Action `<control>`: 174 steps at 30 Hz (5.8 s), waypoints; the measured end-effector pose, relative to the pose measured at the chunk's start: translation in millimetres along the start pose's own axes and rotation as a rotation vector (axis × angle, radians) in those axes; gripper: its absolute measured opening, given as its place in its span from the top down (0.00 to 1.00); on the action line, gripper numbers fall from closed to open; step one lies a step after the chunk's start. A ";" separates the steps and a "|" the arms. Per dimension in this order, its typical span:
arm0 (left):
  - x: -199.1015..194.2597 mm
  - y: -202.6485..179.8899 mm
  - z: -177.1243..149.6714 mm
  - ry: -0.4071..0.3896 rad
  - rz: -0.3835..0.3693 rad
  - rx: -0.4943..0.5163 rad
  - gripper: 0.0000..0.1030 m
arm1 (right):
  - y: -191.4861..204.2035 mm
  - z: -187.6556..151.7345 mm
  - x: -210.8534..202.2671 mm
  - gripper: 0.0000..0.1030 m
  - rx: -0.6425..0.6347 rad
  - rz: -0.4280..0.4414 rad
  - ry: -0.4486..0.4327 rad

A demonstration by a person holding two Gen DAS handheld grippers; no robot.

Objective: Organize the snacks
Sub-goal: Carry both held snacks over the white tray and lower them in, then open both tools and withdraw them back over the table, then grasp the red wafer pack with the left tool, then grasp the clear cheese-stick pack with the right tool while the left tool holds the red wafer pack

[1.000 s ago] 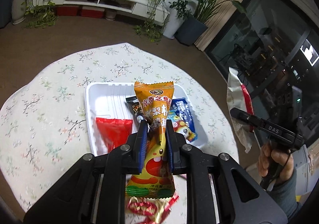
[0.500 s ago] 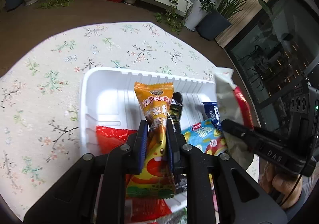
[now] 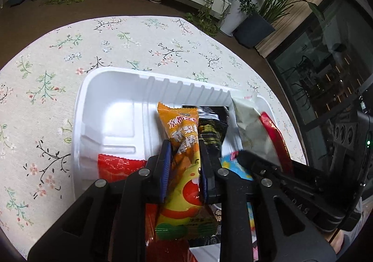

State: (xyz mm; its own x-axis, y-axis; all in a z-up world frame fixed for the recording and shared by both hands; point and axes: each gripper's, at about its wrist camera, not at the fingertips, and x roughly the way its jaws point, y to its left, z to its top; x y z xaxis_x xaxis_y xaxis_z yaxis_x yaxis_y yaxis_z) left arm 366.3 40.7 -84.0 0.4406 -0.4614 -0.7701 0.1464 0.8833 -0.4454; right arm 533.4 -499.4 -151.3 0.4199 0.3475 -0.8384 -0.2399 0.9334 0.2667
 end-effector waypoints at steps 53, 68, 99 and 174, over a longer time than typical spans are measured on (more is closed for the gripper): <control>-110.5 -59.0 -238.0 0.199 0.117 0.597 0.03 | -23.4 -246.7 -159.9 0.05 0.188 0.173 -0.176; -86.6 -70.0 -221.6 0.307 0.075 0.622 0.27 | -21.9 -250.1 -155.0 0.05 0.189 0.177 -0.149; -51.8 -116.6 -197.5 0.279 0.071 0.559 0.41 | -21.2 -250.7 -162.8 0.08 0.169 0.163 -0.167; -125.4 -70.8 -271.8 0.135 0.021 0.378 0.81 | -5.0 -231.4 -147.5 0.85 -0.054 -0.076 -0.007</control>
State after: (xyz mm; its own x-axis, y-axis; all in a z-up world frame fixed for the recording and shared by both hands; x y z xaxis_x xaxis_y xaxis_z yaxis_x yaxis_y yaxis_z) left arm 59.9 13.3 -80.0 0.3300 -0.4271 -0.8418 0.4648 0.8497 -0.2489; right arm 270.1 -575.9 -138.9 0.4448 0.2769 -0.8518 -0.2537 0.9510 0.1766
